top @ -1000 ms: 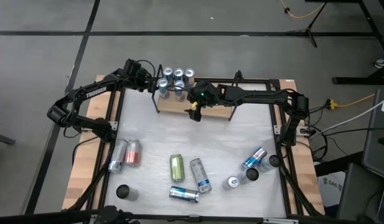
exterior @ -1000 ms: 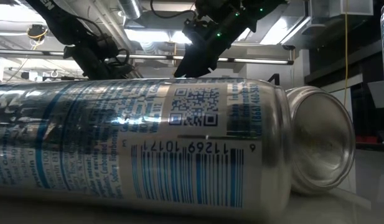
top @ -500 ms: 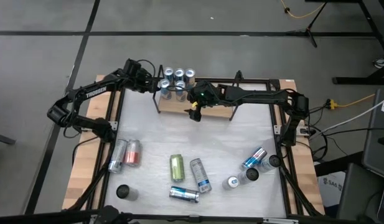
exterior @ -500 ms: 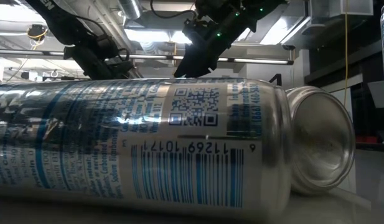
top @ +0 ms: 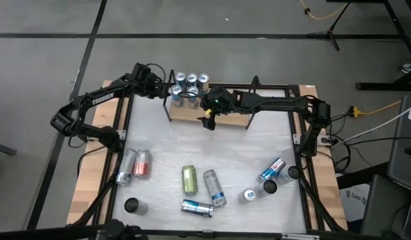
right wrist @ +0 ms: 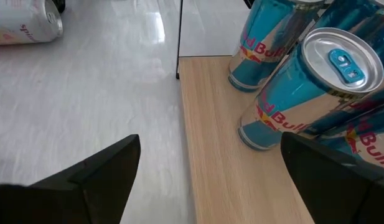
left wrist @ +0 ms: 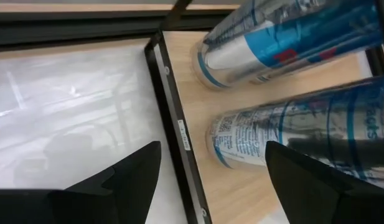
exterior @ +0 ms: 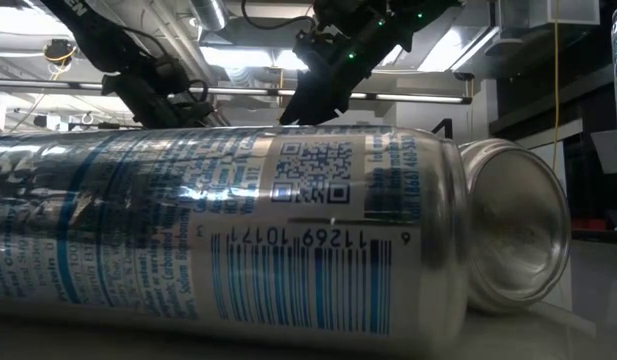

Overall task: Place canned beverage on shelf
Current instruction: Adjust the blue soda can, then put the white blue soda can on the shelf

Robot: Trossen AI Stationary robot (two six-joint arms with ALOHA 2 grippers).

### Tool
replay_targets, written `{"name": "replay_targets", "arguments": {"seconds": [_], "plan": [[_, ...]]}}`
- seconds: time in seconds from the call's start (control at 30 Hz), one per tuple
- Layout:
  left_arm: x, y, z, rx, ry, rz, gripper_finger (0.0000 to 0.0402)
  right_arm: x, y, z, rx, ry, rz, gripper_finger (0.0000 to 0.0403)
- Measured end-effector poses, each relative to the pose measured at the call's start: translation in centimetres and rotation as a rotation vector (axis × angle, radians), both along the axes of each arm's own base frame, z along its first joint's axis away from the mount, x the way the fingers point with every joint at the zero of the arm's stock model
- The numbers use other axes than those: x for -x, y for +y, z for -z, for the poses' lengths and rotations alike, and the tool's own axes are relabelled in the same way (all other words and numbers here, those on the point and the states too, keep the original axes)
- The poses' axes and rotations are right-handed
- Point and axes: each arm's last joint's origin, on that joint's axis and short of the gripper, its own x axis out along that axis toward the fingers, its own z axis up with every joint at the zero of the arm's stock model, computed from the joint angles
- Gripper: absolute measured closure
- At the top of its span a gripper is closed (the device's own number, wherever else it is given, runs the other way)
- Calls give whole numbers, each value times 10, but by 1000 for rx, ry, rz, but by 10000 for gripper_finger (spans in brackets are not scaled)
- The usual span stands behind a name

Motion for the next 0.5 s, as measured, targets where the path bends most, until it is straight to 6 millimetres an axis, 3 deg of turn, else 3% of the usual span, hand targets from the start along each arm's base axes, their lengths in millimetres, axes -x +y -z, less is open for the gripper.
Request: {"name": "replay_targets", "arguments": {"seconds": [0.2, 0.5], "plan": [[8, 0, -10, -40, -20, -26, 121, 3, 1, -5, 1, -6, 0, 26], [25, -23, -52, -210, -102, -54, 121, 21, 5, -22, -7, 34, 1, 26]]}}
